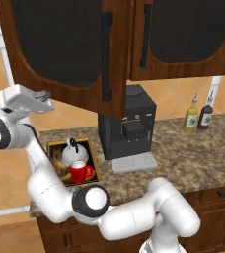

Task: Pick the kettle from the counter and place it on the tray. Then pick the mug from the cabinet and place it on the tray. Then close the cabinet doors.

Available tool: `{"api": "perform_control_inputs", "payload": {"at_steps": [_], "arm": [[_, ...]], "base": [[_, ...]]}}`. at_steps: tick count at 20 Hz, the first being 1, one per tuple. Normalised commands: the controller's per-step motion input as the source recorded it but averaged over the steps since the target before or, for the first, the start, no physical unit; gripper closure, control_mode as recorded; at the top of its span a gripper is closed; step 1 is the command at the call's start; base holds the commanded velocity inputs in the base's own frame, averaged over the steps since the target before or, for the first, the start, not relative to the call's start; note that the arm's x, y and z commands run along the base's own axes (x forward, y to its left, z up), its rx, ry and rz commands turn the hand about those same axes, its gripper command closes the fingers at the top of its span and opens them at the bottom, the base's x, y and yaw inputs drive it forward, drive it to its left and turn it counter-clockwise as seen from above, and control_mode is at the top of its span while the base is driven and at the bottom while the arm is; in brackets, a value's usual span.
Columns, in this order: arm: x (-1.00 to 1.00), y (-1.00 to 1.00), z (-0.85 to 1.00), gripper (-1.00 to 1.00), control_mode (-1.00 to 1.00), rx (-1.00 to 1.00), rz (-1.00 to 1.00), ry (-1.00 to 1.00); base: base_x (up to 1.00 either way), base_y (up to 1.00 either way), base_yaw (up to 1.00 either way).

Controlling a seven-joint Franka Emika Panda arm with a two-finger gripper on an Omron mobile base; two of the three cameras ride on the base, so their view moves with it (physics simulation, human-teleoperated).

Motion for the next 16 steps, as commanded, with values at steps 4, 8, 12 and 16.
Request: {"api": "perform_control_inputs", "payload": {"at_steps": [4, 8, 12, 16], "arm": [[0.09, -0.69, 0.00, 1.00, -1.00, -0.10, 0.35, 0.34], [0.15, -0.67, 0.00, 1.00, -1.00, -0.01, 0.46, 0.38], [0.11, -0.61, 0.01, 1.00, -1.00, 0.00, 0.48, 0.40], [0.13, -0.64, 0.05, 1.00, -1.00, 0.00, 0.47, 0.41]], "base": [[0.00, 0.00, 0.00], [0.00, 0.00, 0.00], [0.00, 0.00, 0.00], [0.00, 0.00, 0.00]]}}
